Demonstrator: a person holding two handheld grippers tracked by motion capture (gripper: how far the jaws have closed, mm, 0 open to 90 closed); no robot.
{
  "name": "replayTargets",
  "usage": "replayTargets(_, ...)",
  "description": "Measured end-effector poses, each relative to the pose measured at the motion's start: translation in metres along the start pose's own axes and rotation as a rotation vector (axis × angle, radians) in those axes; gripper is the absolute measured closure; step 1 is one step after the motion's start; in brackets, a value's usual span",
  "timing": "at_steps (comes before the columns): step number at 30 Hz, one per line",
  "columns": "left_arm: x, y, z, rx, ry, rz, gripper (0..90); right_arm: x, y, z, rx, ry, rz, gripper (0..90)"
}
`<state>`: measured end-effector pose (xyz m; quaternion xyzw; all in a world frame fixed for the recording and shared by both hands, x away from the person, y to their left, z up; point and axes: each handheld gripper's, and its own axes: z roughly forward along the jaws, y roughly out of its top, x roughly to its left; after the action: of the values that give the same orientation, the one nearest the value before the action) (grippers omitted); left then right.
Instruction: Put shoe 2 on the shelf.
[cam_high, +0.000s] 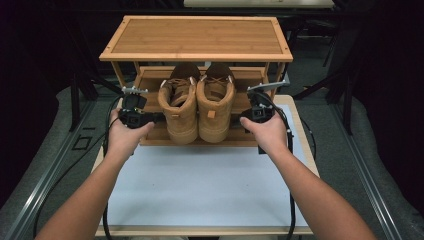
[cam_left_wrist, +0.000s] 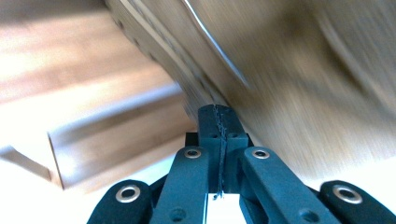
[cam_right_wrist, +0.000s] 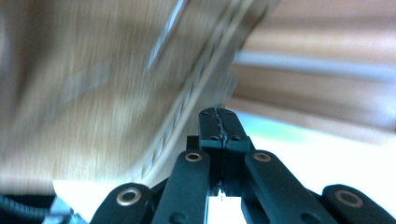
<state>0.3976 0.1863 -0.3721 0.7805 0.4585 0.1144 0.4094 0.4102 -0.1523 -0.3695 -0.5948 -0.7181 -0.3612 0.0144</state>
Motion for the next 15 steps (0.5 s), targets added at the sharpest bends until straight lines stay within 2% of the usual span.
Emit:
replayTargets(5,-0.008,-0.017,-0.003,0.043,-0.008,0.025,90.0,0.004,-0.022,0.003,0.058,0.040,-0.026,90.0)
replayTargets(6,-0.009,-0.018,-0.003,0.040,-0.004,0.025,90.0,0.006,-0.025,0.006,0.044,0.053,-0.018,90.0)
replayTargets(9,-0.011,-0.016,-0.005,0.024,-0.005,-0.002,90.0,0.011,-0.026,0.004,0.053,0.029,-0.039,90.0)
replayTargets(13,-0.009,-0.008,-0.012,-0.013,-0.025,-0.022,90.0,0.014,-0.021,-0.007,0.020,0.053,-0.028,90.0)
replayTargets(15,-0.009,-0.004,-0.013,-0.017,-0.015,-0.019,90.0,0.017,-0.019,-0.009,0.017,0.050,-0.034,90.0)
